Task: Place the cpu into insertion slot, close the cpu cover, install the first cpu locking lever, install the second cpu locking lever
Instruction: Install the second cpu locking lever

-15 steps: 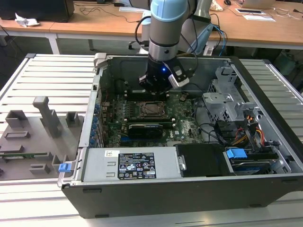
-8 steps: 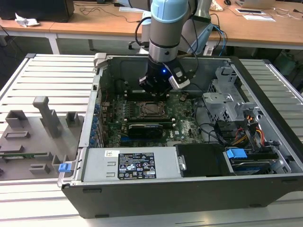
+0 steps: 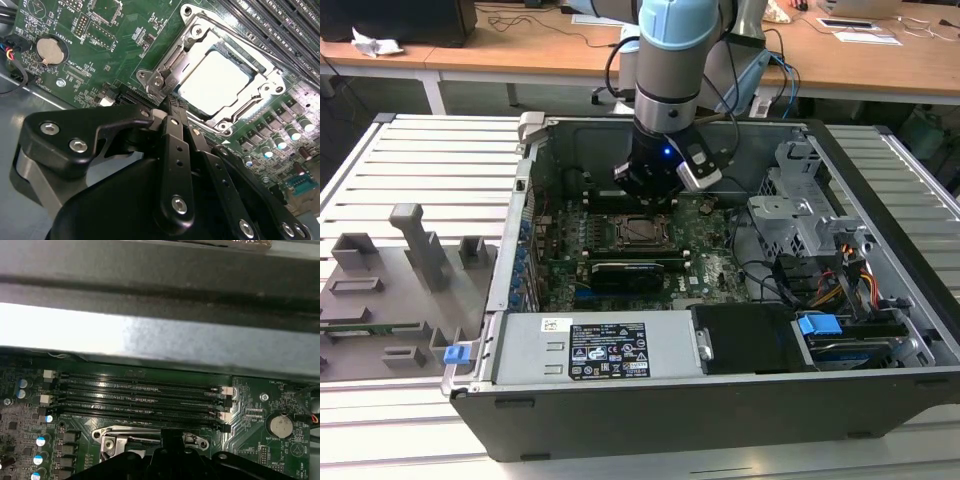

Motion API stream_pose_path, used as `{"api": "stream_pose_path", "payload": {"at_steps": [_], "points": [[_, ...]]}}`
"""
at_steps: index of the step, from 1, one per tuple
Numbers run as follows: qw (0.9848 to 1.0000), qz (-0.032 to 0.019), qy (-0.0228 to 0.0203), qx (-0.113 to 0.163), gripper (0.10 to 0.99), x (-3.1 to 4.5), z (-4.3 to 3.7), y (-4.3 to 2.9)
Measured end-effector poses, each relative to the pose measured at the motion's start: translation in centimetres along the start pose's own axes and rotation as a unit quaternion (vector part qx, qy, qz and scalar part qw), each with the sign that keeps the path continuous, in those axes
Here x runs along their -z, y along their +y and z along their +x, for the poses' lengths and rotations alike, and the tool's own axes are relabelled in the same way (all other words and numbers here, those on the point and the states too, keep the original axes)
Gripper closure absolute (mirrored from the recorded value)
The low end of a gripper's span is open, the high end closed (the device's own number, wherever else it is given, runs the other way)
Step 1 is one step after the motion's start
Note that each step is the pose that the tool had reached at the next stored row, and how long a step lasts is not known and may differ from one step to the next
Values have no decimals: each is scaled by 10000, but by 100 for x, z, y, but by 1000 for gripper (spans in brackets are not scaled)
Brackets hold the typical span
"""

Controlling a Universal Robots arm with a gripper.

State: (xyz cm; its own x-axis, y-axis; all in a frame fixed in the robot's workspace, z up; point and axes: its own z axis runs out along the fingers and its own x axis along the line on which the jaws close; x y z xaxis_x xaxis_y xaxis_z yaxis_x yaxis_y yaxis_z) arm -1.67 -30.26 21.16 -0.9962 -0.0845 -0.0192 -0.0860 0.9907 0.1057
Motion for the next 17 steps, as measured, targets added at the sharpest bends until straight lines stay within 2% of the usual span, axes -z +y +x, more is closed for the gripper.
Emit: {"api": "stream_pose_path", "payload": {"at_steps": [17], "points": [[10000,0,0,0,980,6,5,-58]]}}
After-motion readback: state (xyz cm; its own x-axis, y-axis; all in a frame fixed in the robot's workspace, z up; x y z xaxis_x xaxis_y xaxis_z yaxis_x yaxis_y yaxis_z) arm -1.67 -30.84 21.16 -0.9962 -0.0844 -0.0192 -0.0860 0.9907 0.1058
